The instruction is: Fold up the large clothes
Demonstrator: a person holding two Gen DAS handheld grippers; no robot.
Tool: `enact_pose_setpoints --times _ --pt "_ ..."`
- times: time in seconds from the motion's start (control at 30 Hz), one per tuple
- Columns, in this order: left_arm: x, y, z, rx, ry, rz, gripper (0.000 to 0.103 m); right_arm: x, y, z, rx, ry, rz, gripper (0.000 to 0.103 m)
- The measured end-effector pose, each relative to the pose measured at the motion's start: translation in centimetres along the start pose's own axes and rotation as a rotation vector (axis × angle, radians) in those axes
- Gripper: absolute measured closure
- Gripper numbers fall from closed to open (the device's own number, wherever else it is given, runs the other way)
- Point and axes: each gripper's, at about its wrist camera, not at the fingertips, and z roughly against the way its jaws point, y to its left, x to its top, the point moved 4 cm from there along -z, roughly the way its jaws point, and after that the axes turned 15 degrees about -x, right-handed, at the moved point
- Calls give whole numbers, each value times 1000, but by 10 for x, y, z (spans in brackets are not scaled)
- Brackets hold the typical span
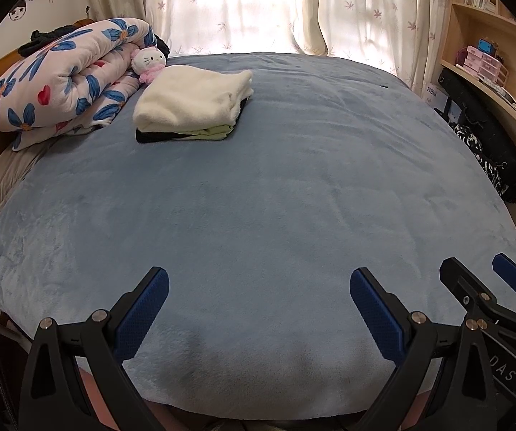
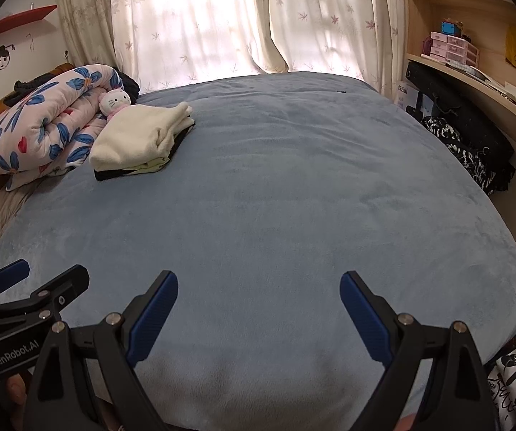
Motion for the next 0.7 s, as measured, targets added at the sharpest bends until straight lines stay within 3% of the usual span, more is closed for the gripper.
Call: enact_pose_setpoints --times 0.7 --pt "-2 3 -1 3 4 3 3 -4 0 -3 1 7 2 11"
